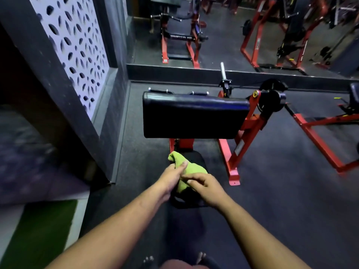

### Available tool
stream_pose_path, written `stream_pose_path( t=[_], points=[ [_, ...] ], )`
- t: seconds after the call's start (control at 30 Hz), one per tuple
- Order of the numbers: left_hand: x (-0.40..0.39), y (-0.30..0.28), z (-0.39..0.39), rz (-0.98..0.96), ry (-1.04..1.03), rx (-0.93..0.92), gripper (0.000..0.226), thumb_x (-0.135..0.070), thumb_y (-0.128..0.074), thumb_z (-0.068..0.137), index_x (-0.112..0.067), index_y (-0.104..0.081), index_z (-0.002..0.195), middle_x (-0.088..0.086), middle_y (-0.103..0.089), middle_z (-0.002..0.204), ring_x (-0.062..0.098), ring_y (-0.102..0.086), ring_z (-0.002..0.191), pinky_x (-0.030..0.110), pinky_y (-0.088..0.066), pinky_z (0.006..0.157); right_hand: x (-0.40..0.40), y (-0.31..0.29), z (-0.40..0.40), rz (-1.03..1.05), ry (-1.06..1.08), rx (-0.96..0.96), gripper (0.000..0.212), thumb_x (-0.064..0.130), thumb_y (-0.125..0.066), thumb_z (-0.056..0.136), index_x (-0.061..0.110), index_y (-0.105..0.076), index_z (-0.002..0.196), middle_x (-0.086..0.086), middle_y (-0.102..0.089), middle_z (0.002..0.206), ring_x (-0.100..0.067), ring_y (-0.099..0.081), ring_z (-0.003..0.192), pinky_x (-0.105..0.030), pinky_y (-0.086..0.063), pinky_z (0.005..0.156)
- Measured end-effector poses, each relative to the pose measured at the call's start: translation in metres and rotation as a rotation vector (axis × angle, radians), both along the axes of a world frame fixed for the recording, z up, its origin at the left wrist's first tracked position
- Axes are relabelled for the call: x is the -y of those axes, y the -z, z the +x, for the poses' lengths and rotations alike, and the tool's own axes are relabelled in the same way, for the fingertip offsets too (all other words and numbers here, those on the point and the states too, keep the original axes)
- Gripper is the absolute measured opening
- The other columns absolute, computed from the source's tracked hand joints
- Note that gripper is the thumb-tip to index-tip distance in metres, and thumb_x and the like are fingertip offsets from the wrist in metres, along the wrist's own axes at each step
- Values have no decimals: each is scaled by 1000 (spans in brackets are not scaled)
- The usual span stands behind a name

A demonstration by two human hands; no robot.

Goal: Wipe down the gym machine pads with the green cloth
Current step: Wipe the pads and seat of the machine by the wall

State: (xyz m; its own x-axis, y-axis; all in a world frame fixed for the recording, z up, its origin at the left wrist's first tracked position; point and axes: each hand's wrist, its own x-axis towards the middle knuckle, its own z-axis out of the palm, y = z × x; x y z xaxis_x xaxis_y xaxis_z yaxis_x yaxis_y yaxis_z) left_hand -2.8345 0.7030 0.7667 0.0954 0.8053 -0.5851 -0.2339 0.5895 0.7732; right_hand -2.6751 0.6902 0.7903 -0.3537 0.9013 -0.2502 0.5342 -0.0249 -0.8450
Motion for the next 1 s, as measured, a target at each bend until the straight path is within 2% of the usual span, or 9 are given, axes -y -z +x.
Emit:
stream_pose_path(
  t=[0.1,0.2,0.33,0.43,0.6,0.73,0.83,0.93,1.0],
  points=[
    [-2,28,16,-22,-93,-117,31,-17,-62,99,-9,-60,129,9,-75,107,17,-72,85,26,-54,62,-7,17,32,-156,279,-203,23,0,-53,101,10,-73,107,-10,-77,87,-19,-72,77,-33,-56,75],
    [-3,43,47,-22,-26,-54,32,-10,-60,99,-16,-58,131,6,-74,114,15,-72,93,25,-56,70,-28,55,71,-173,477,-99,11,26,-65,100,19,-65,108,-4,-74,102,-25,-70,100,-40,-55,84],
    [-20,65,94,-32,69,19,37,-7,-61,99,-18,-57,134,4,-73,123,16,-70,109,30,-56,93,-47,102,119,-682,464,-291,51,61,-52,97,22,-59,131,-3,-71,123,-21,-70,108,-31,-58,76],
    [-39,92,117,-41,64,3,37,-6,-63,97,-15,-57,133,7,-72,126,20,-68,114,36,-53,101,-70,133,148,-643,486,-351,80,67,-73,78,10,-60,133,-12,-73,123,-25,-71,111,-36,-59,88],
    [-67,167,131,-89,-23,-220,31,-5,-65,96,-10,-55,125,7,-73,117,22,-69,111,22,-55,86,-117,194,168,-274,549,-16,76,32,-84,84,17,-39,143,-1,-61,128,-18,-62,113,-29,-47,89],
    [-77,264,115,-77,150,-700,42,-27,-70,94,-24,-55,133,2,-65,127,25,-60,123,35,-50,102,-141,275,147,-228,272,561,101,70,-61,87,28,-8,162,-8,-19,166,-33,-25,150,-64,-32,112],
    [-82,315,95,27,289,-1218,51,-37,-55,101,-20,-46,149,6,-42,157,28,-40,143,49,-34,113,-143,321,123,-176,9,676,107,93,-36,78,44,14,159,-1,20,170,-34,9,157,-79,-15,111],
    [-98,346,76,93,344,-1389,59,-44,-38,105,-22,-29,159,3,-18,170,23,-13,157,56,-2,123,-141,347,102,-117,-110,759,107,101,-28,70,53,22,153,-4,33,165,-40,17,154,-81,-17,108],
    [-107,363,66,117,394,-1422,67,-49,-26,101,-22,-20,161,0,-7,171,20,-5,158,62,1,122,-142,356,93,-91,-50,800,104,99,-30,73,54,19,153,-5,30,167,-42,8,155,-77,-28,107]
  ],
)
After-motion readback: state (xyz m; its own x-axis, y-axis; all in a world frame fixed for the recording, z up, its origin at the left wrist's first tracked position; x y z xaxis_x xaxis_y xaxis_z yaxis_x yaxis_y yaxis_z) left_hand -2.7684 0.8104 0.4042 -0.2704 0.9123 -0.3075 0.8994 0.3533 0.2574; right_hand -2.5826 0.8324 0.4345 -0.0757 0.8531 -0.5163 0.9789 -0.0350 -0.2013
